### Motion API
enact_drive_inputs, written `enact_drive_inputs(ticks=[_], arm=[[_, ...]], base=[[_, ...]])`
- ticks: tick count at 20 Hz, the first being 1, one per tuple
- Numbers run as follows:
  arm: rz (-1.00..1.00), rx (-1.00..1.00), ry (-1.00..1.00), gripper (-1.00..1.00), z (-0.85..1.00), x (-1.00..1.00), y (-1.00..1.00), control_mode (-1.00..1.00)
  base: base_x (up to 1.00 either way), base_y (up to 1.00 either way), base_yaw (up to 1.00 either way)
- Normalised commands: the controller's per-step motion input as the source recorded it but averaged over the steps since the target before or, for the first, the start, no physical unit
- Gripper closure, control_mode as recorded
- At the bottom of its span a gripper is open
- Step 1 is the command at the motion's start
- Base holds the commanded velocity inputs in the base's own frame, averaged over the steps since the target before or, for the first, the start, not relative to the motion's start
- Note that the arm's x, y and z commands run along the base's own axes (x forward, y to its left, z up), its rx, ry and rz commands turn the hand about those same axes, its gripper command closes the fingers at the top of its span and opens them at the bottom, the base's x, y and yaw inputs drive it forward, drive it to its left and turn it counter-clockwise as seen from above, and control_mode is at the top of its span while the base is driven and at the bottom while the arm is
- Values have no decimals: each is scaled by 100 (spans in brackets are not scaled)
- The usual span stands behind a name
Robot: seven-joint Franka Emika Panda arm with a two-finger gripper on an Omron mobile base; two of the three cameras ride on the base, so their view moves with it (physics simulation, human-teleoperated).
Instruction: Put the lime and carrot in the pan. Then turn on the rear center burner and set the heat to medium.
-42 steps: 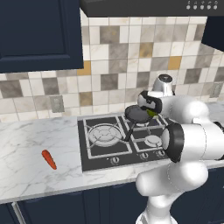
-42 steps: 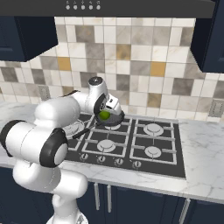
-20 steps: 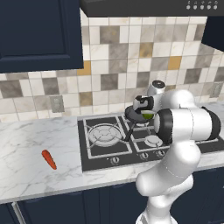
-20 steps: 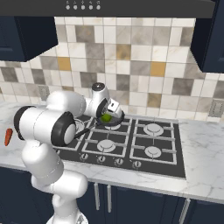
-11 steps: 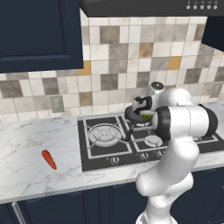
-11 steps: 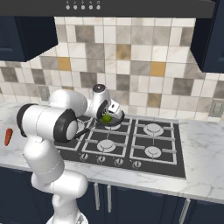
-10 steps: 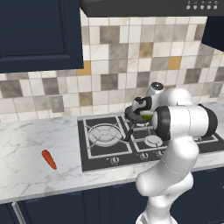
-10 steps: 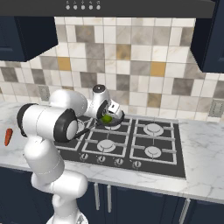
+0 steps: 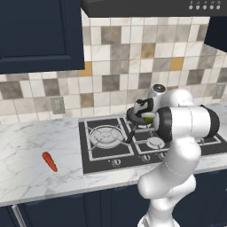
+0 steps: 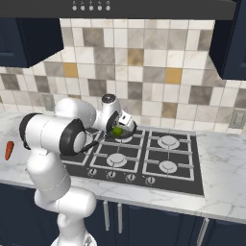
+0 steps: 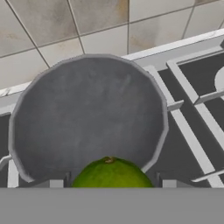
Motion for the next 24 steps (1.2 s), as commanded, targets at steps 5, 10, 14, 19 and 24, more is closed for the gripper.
enact_drive_inputs(ticks=[5,10,14,19,24], arm=[[0,0,0,100,0,55,0,-100],[0,0,0,100,-8,29,0,-100],[0,0,0,100,-17,5,0,-100],[0,0,0,-100,-2,0,0,-100],[0,0,0,-100,0,0,0,-100]], base=[[0,0,0],[0,0,0],[0,0,0],[0,0,0],[0,0,0]])
